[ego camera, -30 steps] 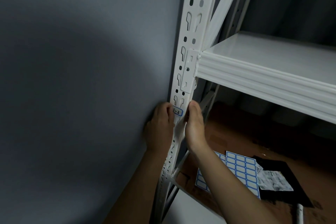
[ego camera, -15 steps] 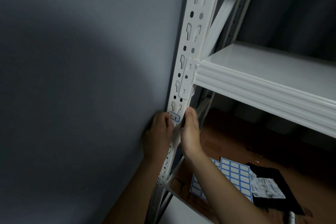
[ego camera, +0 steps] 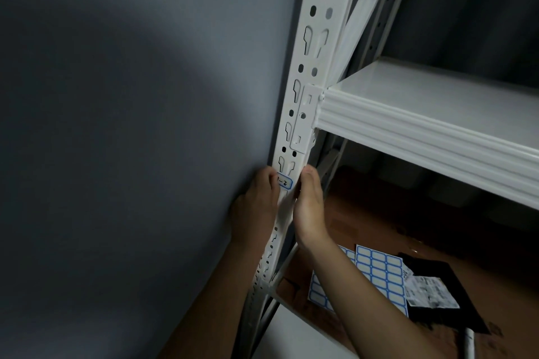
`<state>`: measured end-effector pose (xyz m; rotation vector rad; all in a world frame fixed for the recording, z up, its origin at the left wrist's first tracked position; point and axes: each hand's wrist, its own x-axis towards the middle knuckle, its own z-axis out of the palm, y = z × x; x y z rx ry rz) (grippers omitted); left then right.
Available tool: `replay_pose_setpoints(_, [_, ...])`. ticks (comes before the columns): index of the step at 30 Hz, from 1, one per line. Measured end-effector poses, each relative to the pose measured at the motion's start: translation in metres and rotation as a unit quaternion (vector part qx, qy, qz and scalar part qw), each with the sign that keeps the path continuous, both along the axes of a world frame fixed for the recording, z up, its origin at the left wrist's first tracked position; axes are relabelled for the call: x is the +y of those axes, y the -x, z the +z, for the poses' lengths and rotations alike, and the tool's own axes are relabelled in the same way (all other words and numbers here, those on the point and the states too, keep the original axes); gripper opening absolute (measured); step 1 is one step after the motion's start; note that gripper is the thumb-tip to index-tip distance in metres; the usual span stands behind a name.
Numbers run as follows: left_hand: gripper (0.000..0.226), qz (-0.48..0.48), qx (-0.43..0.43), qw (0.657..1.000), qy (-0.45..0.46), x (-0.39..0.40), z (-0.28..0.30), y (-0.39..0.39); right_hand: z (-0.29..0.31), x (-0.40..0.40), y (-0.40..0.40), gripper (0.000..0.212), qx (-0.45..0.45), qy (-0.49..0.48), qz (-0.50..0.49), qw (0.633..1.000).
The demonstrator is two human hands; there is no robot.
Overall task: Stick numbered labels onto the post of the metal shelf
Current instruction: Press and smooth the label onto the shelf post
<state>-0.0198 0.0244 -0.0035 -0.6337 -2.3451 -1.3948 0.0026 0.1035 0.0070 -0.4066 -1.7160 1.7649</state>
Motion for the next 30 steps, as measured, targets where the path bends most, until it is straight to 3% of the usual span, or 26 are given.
replay_pose_setpoints(9, [0.002,0.034,0.043,0.998,0.023,0.007,0.004,-0.002,-0.003,-0.002,0.003,0.026,0.015,-0.003,-0.012,1.000])
replay_pose_setpoints(12, [0.005,0.061,0.058,0.996,0.022,0.010,0.001,0.002,-0.005,-0.002,0.005,0.025,0.015,0.002,-0.021,1.000])
replay_pose_setpoints(16, [0.011,0.018,-0.013,1.000,0.015,0.009,0.002,0.002,-0.004,-0.003,0.005,0.027,0.019,0.003,-0.022,1.000])
replay_pose_setpoints(18, [0.005,0.065,0.014,0.998,0.006,0.012,0.001,0.003,-0.003,-0.003,0.005,0.027,0.022,0.005,-0.022,1.000])
replay_pose_setpoints(21, [0.012,0.123,0.044,0.991,0.011,0.019,0.001,0.004,-0.004,-0.004,0.006,0.024,0.025,0.018,-0.018,0.999])
replay_pose_setpoints(30, [0.020,0.144,0.068,0.987,-0.014,0.026,0.000,0.005,-0.005,-0.002,0.006,0.024,0.027,0.018,-0.009,0.999])
